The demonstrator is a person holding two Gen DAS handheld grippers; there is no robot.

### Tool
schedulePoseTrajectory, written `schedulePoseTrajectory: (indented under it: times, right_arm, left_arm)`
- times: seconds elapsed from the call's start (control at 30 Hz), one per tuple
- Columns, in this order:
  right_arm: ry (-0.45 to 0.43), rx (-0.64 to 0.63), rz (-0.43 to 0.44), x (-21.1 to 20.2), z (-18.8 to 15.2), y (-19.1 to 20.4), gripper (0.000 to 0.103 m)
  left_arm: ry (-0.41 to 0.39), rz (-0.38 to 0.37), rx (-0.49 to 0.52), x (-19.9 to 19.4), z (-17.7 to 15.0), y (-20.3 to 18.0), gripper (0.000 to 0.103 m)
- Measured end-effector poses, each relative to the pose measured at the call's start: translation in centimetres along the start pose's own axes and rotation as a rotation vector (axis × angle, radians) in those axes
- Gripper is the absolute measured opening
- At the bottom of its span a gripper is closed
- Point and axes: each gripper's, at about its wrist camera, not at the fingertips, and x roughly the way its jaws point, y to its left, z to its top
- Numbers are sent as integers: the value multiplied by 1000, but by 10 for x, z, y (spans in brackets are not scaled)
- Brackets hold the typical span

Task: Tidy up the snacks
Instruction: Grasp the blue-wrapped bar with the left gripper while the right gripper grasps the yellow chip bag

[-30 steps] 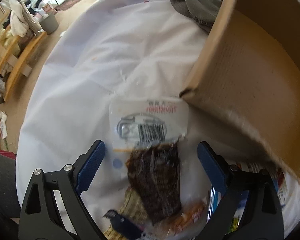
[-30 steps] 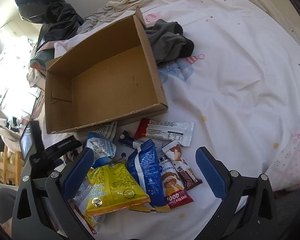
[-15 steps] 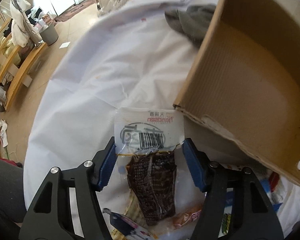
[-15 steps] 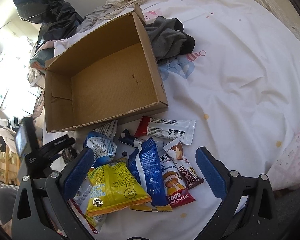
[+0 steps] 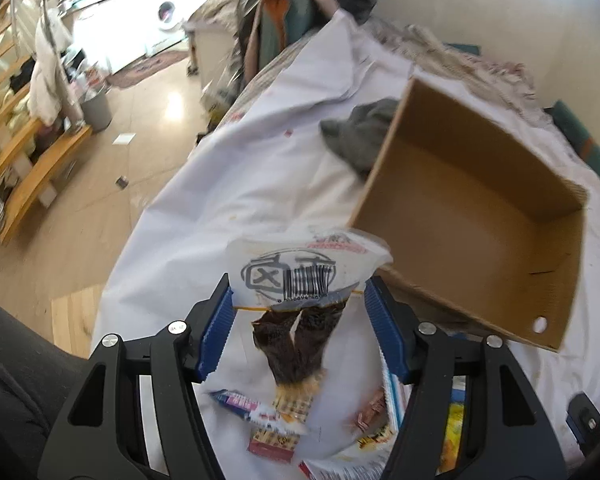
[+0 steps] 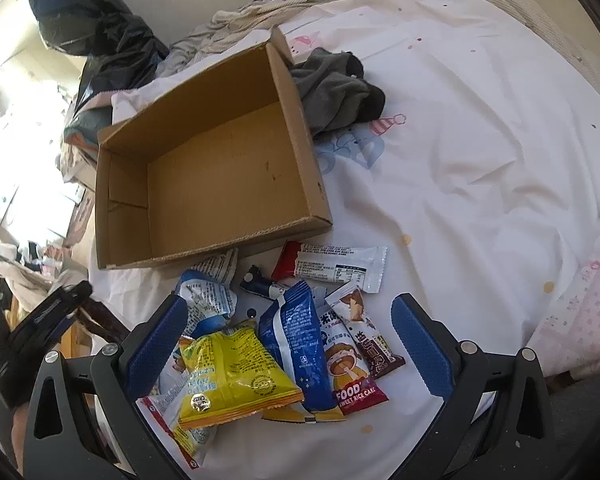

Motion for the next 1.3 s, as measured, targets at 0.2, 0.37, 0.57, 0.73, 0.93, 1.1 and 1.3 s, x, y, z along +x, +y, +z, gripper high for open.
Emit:
schedulePoseTrajectory:
  times: [0.2, 0.37, 0.57, 0.73, 0.93, 1.1, 1.3]
  right_arm:
    - [41, 47, 52, 0, -3, -9, 103]
    - [238, -14, 130, 29, -20, 9, 103]
    - [259, -137, 77, 40, -28, 37, 103]
    - [248, -86, 94, 39, -25, 26, 103]
    - [247, -50, 81, 39, -24, 22, 103]
    - [238, -62, 75, 38, -23, 22, 103]
    - [266, -50, 78, 41, -24, 17, 103]
  left_arm:
    - [-54, -87, 82, -40, 9, 0, 60]
    - [71, -176, 181, -41, 14, 1, 10]
    - [97, -178, 194, -22, 7, 10, 16]
    - [178, -184, 121, 3, 7, 32, 53]
    - [283, -136, -65, 36, 10, 54, 84]
    - [352, -93, -132, 52, 6, 66, 84]
    - [463, -30, -174, 65, -31, 80, 72]
